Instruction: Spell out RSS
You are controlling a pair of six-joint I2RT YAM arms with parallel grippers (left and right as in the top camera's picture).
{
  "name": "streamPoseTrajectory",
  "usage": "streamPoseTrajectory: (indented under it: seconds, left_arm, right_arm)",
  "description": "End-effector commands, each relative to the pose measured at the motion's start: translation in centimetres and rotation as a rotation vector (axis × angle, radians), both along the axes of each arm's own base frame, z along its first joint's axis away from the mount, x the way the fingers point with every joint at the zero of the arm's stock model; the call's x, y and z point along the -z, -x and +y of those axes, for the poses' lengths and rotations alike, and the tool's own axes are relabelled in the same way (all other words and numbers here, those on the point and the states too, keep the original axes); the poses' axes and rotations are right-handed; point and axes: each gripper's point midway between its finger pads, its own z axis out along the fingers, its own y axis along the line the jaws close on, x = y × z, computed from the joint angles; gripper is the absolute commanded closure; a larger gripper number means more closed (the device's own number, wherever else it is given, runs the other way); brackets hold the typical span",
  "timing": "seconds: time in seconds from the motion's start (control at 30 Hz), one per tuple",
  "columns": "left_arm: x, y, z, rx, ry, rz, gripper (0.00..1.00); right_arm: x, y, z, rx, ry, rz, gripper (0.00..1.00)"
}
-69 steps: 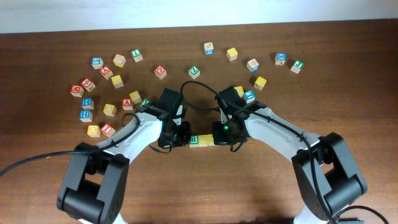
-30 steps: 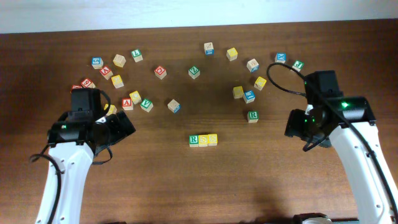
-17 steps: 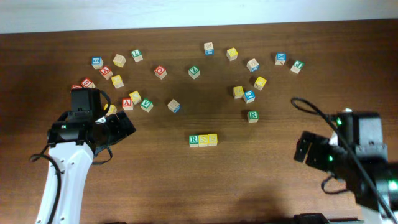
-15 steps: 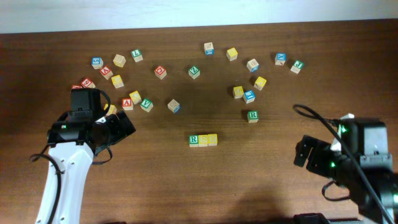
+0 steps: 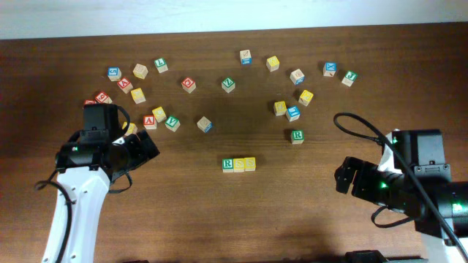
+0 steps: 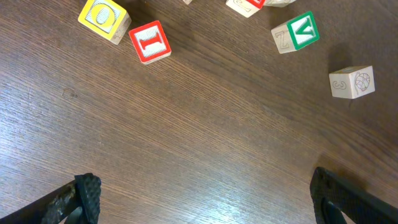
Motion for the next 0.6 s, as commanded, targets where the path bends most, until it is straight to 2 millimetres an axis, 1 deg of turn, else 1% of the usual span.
streamPoseTrajectory:
  seconds: [0.0, 0.07, 0.1, 0.13, 0.17, 0.2, 0.3, 0.37, 0.47, 0.5, 0.57]
  left_arm:
    - [-0.6, -0.1, 0.2, -0.007, -0.005, -0.021, 0.01]
    - [-0.6, -0.1, 0.2, -0.007, -0.005, -0.021, 0.01]
    - [-0.6, -0.1, 0.2, -0.007, -0.005, -0.021, 0.01]
    - [-0.6, -0.1, 0.2, -0.007, -0.005, -0.021, 0.01]
    - [-0.6, -0.1, 0.2, -0.007, -0.005, -0.021, 0.01]
    - [-0.6, -0.1, 0.2, -0.007, -0.005, -0.021, 0.01]
    - [-0.6, -0.1, 0.2, -0.007, -0.005, -0.021, 0.01]
    - [-0.6, -0.1, 0.2, -0.007, -0.005, -0.021, 0.01]
    - [-0.6, -0.1, 0.2, -0.007, -0.005, -0.021, 0.01]
    - [-0.6, -0.1, 0.2, -0.007, -0.005, -0.021, 0.01]
    - [-0.6, -0.1, 0.2, -0.007, -0.005, -0.021, 0.01]
  right_arm:
    - [-0.2, -0.2, 0.0, -0.016, 0.003, -0.003, 0.02]
    - [-0.2, -0.2, 0.0, -0.038, 0.011, -0.007, 0.02]
    - [-0.2, -0.3, 0.2, -0.087, 0.027, -0.007, 0.02]
    - [-1.2, -0.9, 1.0, -0.212, 0.069, -0.105, 0.02]
    - [-2.2, -0.9, 1.3, -0.247, 0.083, -0.175, 0.02]
    - [-2.7, -0.7, 1.2, -0.245, 0.090, -0.210, 0.02]
    - [-4.4, 0.1, 1.1, -0.268, 0.110, -0.319, 0.02]
    - [-5.7, 1.3, 1.0, -0.319, 0.150, -0.406, 0.02]
    - [-7.0, 3.0, 0.8, -0.314, 0.164, -0.498, 0.02]
    - [-7.2, 3.2, 0.8, -0.315, 0.165, -0.521, 0.02]
    - [-7.4, 3.1, 0.8, -0.311, 0.168, -0.559, 0.02]
